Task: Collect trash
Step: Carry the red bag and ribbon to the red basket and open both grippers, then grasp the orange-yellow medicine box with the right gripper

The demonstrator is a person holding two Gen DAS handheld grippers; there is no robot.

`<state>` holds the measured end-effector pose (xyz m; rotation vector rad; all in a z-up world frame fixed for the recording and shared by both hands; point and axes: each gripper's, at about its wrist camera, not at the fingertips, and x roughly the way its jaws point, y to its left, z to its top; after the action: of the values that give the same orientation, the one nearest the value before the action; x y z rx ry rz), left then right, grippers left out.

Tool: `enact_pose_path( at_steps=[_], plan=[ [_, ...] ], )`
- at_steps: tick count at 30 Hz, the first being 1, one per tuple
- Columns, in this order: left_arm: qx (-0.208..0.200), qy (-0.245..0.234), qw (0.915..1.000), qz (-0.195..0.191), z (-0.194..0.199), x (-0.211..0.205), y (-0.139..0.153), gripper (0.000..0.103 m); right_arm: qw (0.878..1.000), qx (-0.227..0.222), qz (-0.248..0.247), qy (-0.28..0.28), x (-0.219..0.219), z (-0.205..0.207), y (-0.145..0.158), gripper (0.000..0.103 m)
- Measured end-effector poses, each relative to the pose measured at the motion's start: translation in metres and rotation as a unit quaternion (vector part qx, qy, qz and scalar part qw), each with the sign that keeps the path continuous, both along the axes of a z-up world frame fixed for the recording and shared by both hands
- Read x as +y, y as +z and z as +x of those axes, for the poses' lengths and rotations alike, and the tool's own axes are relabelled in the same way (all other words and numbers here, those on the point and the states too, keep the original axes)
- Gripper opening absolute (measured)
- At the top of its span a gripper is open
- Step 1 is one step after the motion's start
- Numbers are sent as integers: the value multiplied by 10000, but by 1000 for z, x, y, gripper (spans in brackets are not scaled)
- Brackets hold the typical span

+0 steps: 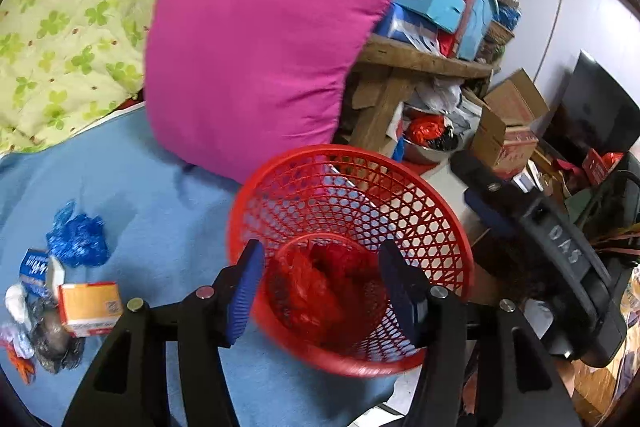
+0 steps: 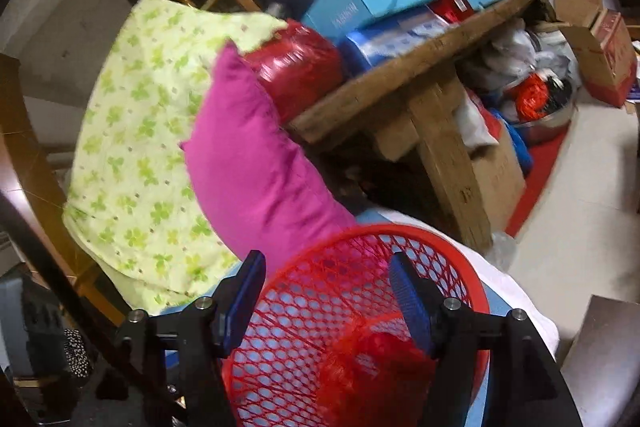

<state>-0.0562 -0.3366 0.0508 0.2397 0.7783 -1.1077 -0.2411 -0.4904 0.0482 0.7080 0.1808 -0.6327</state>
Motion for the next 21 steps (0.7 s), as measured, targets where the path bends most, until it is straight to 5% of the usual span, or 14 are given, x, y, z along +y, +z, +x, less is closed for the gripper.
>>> enact_pose_path(
  at_steps=[9, 13, 21],
  plan=[
    [101, 1296, 9915, -99, 37, 138, -19, 61, 9865, -625, -1128, 1007, 84, 26, 34, 68],
    [249, 2178, 9757, 44, 58, 219, -40, 61, 9746, -636, -1370, 1653, 128, 54, 35, 68],
    [323, 3713, 9275, 295, 85, 354, -71, 61, 9537, 34, -1249, 2735, 197, 122, 4, 68]
  ],
)
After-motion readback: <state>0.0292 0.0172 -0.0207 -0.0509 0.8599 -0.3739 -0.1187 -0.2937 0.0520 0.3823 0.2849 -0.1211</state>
